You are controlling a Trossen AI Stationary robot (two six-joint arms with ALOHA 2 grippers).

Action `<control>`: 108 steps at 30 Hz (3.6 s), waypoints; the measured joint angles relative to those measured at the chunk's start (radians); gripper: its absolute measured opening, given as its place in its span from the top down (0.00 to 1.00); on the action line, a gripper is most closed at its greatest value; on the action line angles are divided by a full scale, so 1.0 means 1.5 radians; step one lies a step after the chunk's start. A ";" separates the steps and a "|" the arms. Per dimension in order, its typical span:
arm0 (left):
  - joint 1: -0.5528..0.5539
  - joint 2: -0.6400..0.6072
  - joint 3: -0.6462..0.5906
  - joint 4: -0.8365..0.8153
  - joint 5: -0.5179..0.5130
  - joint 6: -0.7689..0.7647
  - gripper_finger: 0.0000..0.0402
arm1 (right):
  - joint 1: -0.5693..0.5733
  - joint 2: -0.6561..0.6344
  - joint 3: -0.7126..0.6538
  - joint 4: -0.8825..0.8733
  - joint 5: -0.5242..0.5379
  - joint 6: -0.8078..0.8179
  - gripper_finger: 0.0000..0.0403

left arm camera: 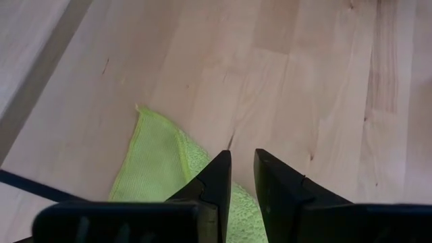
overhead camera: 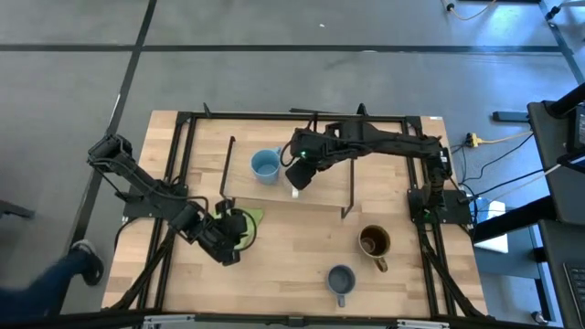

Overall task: Stack small to large cups/mugs on shelf
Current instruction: Adjust the gray patterned mug on the shelf, then put the green mug on the shelf

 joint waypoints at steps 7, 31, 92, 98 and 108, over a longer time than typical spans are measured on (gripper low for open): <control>0.003 0.000 0.000 0.000 0.000 0.000 0.85 | 0.000 0.000 -0.011 -0.044 0.000 -0.003 0.74; 0.003 0.000 0.000 0.003 0.001 0.017 0.85 | 0.005 -0.061 0.055 -0.158 0.131 0.024 0.77; 0.007 0.000 0.000 0.021 0.049 0.030 0.85 | 0.441 -0.308 -0.727 0.073 -0.111 0.727 0.79; 0.007 0.000 0.000 0.021 0.049 0.029 0.85 | 0.441 -0.310 -0.725 0.072 -0.107 0.727 0.90; 0.007 0.000 0.000 0.021 0.049 0.029 0.85 | 0.441 -0.325 -0.727 0.072 -0.111 0.733 0.87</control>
